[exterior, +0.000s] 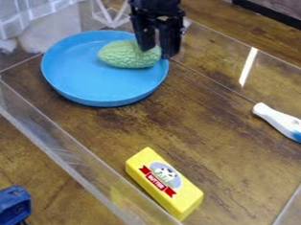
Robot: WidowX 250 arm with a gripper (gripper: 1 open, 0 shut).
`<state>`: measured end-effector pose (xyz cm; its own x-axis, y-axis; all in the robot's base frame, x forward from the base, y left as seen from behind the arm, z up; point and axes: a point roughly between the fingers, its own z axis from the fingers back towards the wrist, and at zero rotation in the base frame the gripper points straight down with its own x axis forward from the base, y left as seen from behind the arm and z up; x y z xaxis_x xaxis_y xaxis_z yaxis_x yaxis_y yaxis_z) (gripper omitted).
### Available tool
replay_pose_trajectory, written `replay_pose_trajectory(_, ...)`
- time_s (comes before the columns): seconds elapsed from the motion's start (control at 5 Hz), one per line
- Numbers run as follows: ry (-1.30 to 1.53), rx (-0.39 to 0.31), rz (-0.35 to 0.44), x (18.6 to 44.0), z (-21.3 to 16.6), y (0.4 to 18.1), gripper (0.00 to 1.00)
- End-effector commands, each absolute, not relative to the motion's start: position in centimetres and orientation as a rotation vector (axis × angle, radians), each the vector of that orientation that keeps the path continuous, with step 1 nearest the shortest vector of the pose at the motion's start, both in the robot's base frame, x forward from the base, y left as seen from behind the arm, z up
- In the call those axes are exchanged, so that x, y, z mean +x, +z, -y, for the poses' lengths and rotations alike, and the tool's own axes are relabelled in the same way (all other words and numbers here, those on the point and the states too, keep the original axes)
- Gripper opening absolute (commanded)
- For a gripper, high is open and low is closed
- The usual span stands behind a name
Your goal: Put the green object in the blue tray
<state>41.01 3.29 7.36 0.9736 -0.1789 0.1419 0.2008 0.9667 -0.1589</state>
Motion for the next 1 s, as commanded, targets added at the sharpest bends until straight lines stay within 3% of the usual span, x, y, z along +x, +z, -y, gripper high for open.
replay_pose_trajectory(0.0,-0.187,-0.164,0.181,41.49,-3.57,9.12,1.0)
replay_pose_trajectory(0.8,-0.196,-0.167,0.197,41.98,-3.22,9.0,1.0)
